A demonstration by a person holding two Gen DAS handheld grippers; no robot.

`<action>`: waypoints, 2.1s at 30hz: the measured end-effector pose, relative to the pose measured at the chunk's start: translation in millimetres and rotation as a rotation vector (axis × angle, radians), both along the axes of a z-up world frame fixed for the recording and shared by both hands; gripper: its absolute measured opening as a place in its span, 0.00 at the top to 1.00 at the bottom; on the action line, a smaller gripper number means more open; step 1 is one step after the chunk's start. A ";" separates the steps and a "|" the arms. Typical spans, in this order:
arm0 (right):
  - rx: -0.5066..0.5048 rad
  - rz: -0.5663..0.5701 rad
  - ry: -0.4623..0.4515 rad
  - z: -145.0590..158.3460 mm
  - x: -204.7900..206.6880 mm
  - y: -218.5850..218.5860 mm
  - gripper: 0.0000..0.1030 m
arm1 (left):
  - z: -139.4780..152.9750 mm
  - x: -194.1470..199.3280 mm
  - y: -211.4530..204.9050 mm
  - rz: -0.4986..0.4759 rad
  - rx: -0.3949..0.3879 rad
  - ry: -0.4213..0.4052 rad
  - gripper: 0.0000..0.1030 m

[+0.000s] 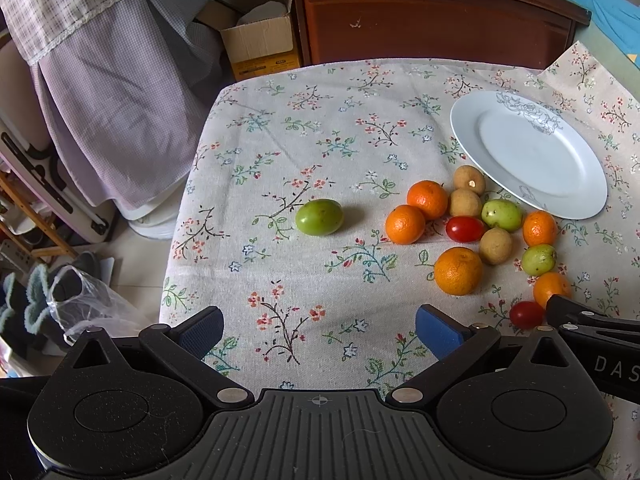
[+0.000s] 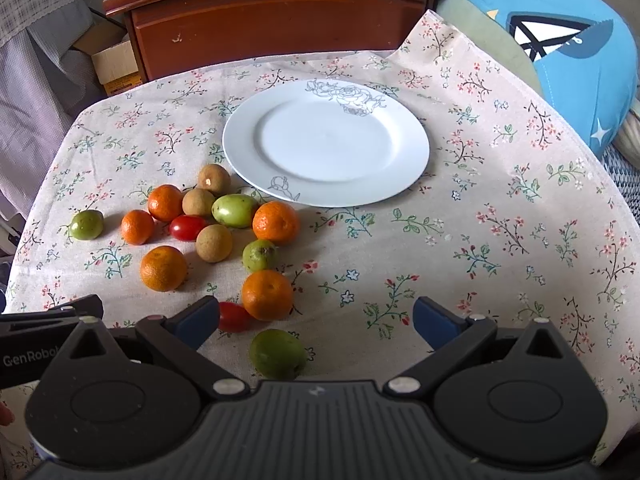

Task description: Organize fruits

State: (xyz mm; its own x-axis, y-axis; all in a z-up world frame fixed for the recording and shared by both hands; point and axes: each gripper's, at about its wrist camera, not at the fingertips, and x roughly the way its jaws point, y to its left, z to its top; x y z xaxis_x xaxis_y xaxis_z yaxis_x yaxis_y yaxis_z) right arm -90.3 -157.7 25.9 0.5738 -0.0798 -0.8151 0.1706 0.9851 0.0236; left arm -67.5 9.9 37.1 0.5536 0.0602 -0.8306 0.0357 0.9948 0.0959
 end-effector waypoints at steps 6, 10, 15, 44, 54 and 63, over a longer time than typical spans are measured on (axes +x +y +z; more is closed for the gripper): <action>0.072 0.029 -0.017 3.4 -3.3 -14.3 0.01 | 6.8 -2.7 2.1 -0.029 -0.043 -0.018 0.00; 0.120 0.015 -0.047 9.3 -12.5 -36.2 0.01 | 11.9 -4.2 6.8 -0.050 -0.052 -0.023 0.00; 0.130 -0.011 -0.085 11.7 -26.0 -55.7 0.01 | 13.8 -6.6 16.9 -0.071 -0.048 -0.028 0.00; 0.229 0.163 -0.007 -19.8 -31.7 -25.8 0.61 | -13.6 9.8 -26.2 -0.211 -0.209 -0.086 0.25; 0.216 0.179 -0.031 -21.0 -30.3 -21.5 0.71 | -27.8 17.9 -36.2 -0.244 -0.229 -0.064 0.56; 0.220 0.170 -0.047 -18.1 -29.6 -21.4 0.71 | -29.2 17.0 -36.1 -0.278 -0.256 -0.071 0.71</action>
